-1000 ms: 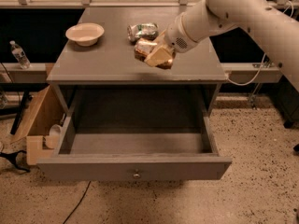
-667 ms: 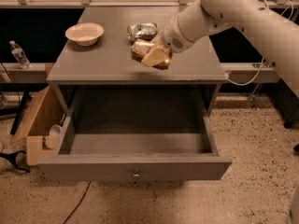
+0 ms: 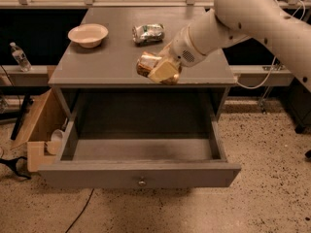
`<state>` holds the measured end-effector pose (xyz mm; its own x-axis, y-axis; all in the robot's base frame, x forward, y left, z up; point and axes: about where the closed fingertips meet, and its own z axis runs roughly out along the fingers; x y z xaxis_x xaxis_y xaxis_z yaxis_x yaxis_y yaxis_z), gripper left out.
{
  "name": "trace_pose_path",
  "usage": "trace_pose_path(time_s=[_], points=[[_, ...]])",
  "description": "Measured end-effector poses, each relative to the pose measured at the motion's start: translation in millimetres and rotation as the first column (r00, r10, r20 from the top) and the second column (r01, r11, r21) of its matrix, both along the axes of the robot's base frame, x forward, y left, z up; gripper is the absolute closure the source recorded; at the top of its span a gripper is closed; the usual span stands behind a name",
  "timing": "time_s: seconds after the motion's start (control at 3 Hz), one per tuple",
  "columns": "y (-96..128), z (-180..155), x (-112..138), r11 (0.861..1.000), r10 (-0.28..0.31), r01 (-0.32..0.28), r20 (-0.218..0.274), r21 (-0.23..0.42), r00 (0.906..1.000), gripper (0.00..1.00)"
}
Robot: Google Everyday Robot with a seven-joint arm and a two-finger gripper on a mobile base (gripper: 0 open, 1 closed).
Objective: Place orange can into top drawer
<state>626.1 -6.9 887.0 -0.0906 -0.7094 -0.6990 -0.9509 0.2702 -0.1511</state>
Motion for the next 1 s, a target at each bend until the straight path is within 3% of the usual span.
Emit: trace_pose_path(time_s=[0.33,0.67,1.0], points=[[2,-38,-47,0.998,-0.033,0.028,-0.088,-0.055,0.9955,1.0],[5,-86,-75,0.993,-0.07,0.05,-0.191,-0.11,0.9791,1.0],[5,-86,-75,0.993,-0.07,0.05,-0.192,-0.11,0.979,1.0]])
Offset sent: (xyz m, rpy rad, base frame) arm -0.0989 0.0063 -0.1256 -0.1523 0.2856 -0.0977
